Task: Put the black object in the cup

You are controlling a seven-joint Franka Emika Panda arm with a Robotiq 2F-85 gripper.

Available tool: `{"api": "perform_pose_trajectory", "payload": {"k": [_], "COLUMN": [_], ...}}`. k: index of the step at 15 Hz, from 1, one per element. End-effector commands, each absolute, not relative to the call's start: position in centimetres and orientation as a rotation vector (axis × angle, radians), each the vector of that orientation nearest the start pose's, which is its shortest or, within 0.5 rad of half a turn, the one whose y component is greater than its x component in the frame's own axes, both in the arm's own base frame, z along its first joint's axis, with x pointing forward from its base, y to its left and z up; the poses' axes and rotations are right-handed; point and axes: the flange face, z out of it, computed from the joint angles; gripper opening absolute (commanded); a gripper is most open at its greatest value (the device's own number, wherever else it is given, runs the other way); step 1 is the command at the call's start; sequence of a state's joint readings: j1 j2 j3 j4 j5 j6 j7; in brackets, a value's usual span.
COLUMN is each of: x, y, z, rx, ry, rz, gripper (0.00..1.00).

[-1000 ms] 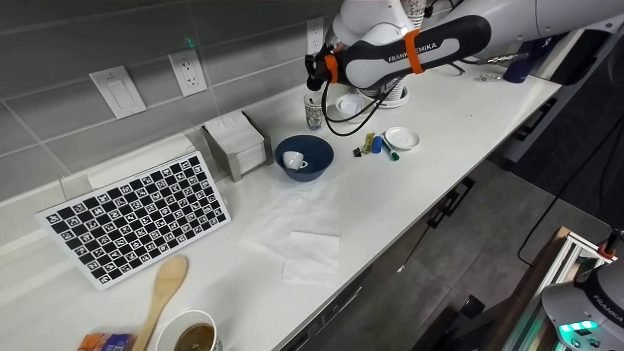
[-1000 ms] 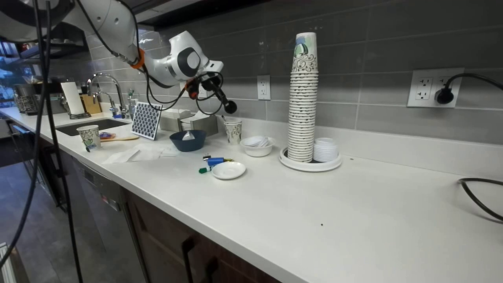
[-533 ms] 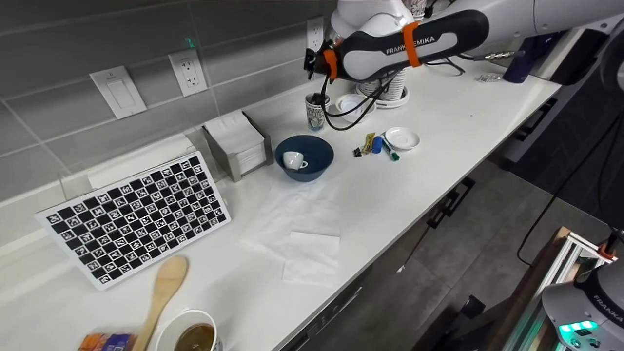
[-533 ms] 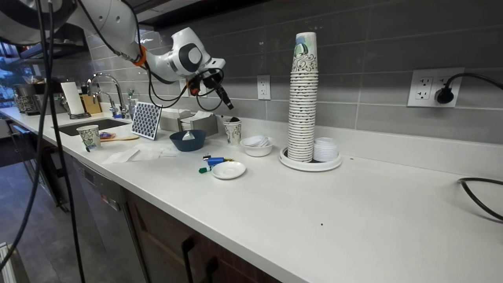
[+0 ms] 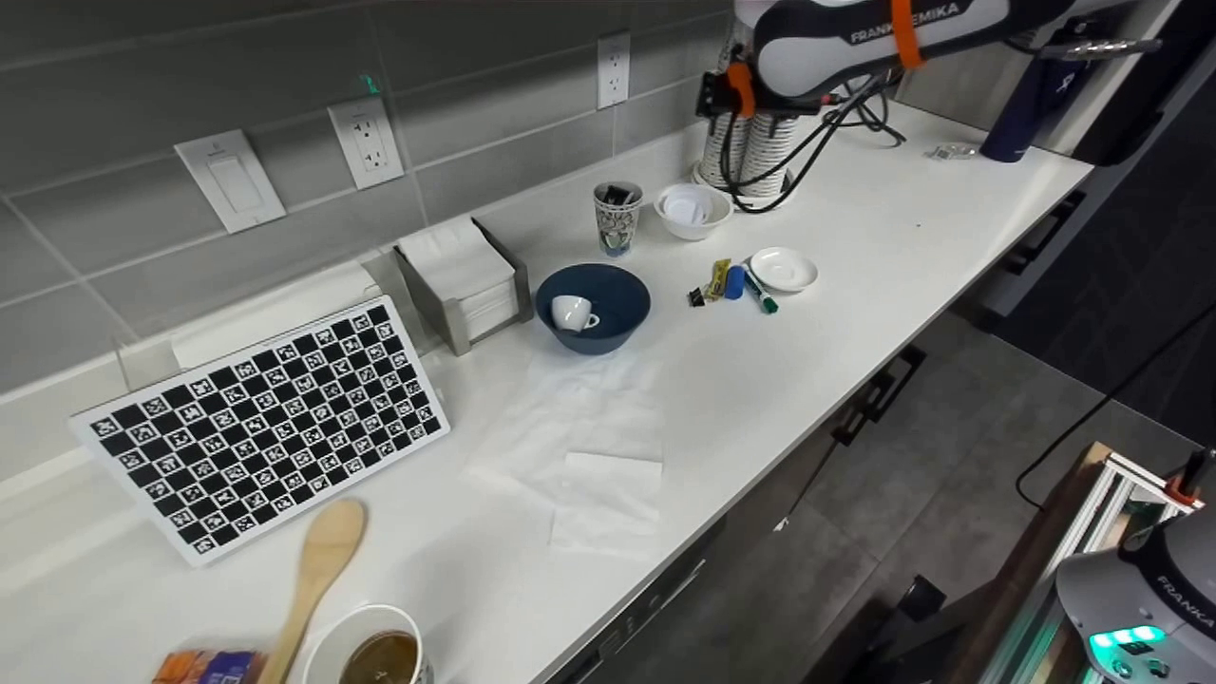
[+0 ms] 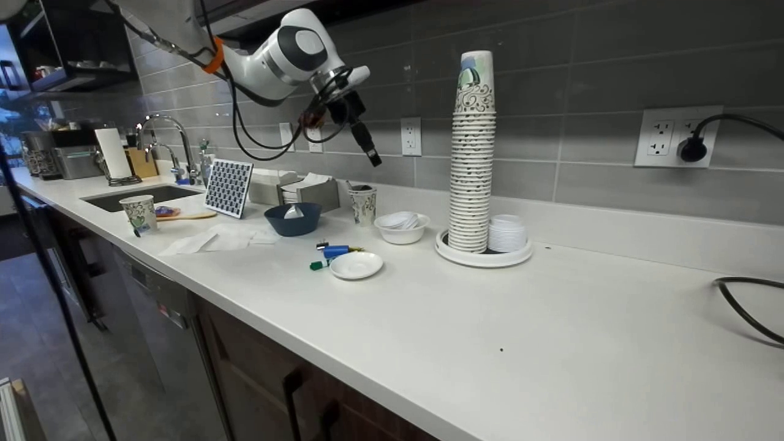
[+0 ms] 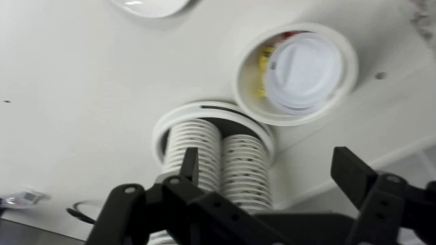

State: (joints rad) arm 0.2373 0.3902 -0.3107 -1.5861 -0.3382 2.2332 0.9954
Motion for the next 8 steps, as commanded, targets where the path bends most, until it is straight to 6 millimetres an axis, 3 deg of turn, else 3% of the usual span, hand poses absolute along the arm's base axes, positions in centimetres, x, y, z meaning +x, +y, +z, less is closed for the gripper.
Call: {"api": "perform_pose_trajectory", "payload": {"k": [1, 5, 6, 7, 8], "x": [63.6, 60.8, 60.3, 61.9, 61.4], "y": [-6.4, -6.2, -5.8, -6.5, -6.0], "z": [40.9, 35.0, 34.1, 34.7, 33.7], "rx": [-3.097, -3.029, -3.007, -3.053, -3.044], "ry": [1.405, 1.33, 1.295, 1.367, 1.342], "rz": [-0.371, -0.062, 0.003, -0.072, -0.021], "gripper": [1.0, 1.0, 1.0, 1.0, 1.0]}}
